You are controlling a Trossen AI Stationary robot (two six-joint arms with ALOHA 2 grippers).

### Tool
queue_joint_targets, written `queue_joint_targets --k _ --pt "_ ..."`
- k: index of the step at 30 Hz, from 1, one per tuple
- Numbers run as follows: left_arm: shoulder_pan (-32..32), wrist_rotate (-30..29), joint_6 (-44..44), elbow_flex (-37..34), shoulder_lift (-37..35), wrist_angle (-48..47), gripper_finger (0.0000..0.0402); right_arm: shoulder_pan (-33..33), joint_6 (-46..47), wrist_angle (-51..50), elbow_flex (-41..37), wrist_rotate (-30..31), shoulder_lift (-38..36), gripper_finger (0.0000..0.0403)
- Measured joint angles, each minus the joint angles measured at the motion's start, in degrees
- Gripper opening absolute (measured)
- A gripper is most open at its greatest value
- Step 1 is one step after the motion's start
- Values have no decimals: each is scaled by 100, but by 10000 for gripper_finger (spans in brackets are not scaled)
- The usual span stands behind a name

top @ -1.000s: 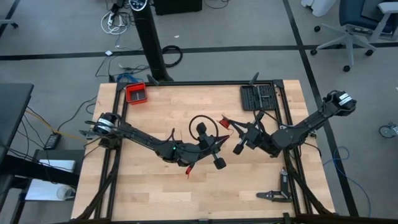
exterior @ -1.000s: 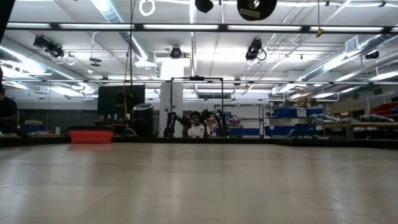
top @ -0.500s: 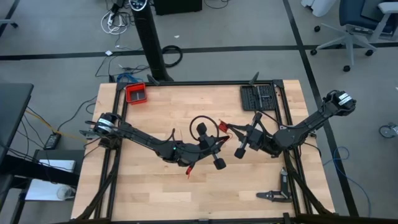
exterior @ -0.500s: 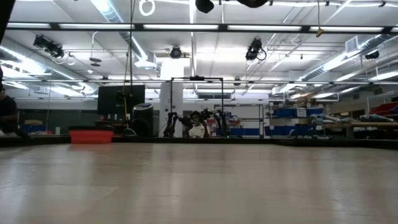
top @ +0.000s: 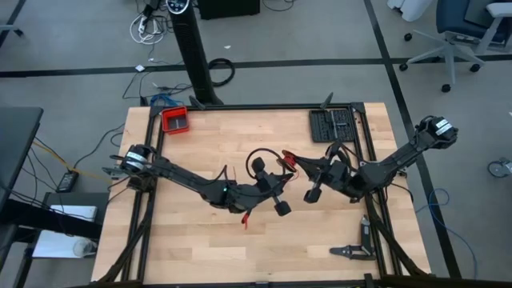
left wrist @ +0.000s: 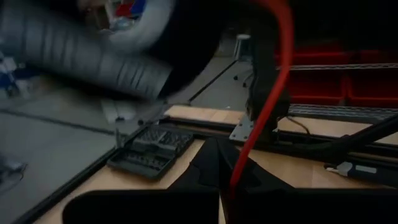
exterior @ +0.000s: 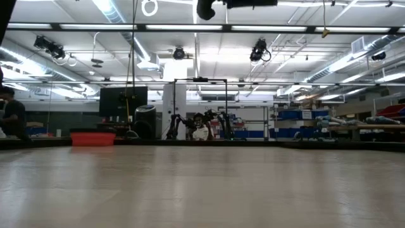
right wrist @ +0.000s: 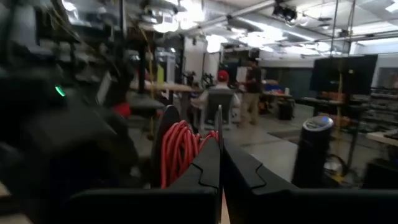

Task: Coil cords
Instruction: Coil the red wire onto the spool

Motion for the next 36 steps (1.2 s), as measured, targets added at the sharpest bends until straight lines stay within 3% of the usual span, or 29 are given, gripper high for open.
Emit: queue_joint_targets --k 7,13,19,24,36 --pt "100 -186 -501 1 0 -619 0 86 12 645 0 -506 2 1" --pt "43 -999 -192 2 0 -877 0 318 -7 599 0 -874 2 3" --pt "-145 -1675 322 2 -56 -891 0 787 -355 -238 0 -603 0 4" --pt "-246 -2067 569 2 -252 -1021 0 991 -613 -260 0 -226 -11 4" --pt "-351 -1837 871 2 -282 -669 0 1341 -1653 111 0 21 -15 2"
